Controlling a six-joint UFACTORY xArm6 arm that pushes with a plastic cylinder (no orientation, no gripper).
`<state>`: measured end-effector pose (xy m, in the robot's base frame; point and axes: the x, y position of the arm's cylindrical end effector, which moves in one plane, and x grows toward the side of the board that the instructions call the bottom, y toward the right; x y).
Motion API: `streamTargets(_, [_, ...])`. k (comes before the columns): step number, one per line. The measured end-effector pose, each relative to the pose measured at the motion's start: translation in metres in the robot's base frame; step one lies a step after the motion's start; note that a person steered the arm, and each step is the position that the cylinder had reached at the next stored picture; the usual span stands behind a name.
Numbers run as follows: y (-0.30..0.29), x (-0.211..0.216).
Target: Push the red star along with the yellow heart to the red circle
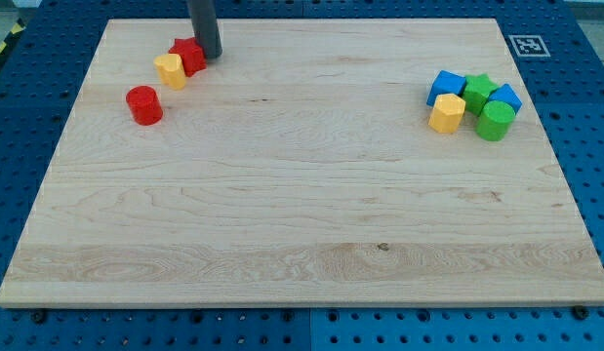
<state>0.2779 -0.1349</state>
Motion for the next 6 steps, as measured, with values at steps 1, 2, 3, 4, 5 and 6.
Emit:
streamTargets(1, [-0.002,0.012])
streamTargets(2, [-0.011,0.012])
streamTargets(3, [-0.038,0.012])
streamTargets(4, [-0.042,0.019])
streamTargets(5, [-0.034,0.033])
streamTargets(6, [-0.020,0.010])
